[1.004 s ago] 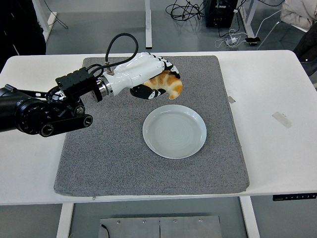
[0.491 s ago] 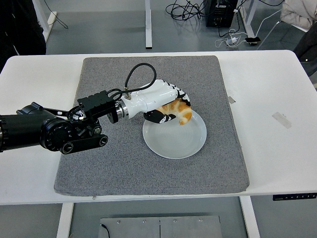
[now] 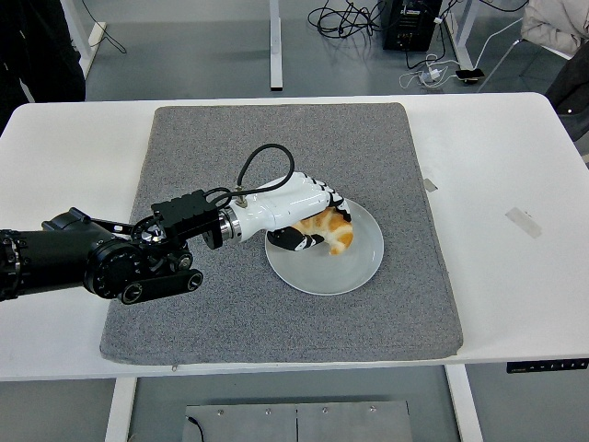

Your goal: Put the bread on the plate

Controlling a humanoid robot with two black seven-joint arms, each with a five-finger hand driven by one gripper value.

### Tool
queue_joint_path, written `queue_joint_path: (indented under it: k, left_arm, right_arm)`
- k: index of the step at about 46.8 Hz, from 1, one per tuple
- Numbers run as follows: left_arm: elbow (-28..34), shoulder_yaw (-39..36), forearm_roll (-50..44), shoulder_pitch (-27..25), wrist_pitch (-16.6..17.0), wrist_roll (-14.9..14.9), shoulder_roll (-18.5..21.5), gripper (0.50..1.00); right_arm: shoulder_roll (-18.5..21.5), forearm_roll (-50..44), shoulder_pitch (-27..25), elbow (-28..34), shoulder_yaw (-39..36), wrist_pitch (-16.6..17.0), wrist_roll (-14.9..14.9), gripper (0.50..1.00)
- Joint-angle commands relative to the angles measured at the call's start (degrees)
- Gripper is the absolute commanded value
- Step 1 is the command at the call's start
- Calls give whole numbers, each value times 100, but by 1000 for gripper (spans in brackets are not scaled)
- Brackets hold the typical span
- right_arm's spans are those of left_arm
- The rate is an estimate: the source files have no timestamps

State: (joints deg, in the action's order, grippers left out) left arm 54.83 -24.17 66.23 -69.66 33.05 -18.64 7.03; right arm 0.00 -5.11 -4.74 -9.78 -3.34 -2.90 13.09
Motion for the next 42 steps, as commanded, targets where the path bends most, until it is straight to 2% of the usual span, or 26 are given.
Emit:
queue_joint_path:
  k: [1, 16, 18, 21, 22, 26, 29, 33, 42]
  left_arm:
    - [1, -44, -5, 14, 9, 1, 1, 500]
    - [1, -273, -5, 76, 35, 1, 9, 500]
    - [1, -273, -5, 85, 35, 1, 9, 552]
    - [18, -273, -14, 76, 35, -43, 9, 709]
    - [27, -273, -14, 76, 35, -69, 9, 747]
    - [106, -273, -32, 58, 26, -254, 18, 836]
    - [124, -264, -67, 49, 18, -351, 36, 870]
    - [150, -247, -93, 23, -9, -474, 88, 890]
    - [194, -212, -119, -21, -18, -571, 124, 896]
  right_arm:
    - [0, 1, -1, 2, 0, 0, 0, 1000]
    - [0, 1, -1, -7, 0, 0, 0, 1000]
    - [0, 1, -1, 2, 0, 0, 0, 1000]
    - [0, 1, -1, 2, 0, 0, 0, 1000]
    - [0, 1, -1, 2, 0, 0, 0, 1000]
    - [0, 1, -1, 2, 0, 0, 0, 1000]
    - [0, 1, -1, -7, 0, 0, 0, 1000]
    - [0, 1, -1, 2, -9, 0, 0, 1000]
    - [0, 1, -1, -7, 0, 0, 0, 1000]
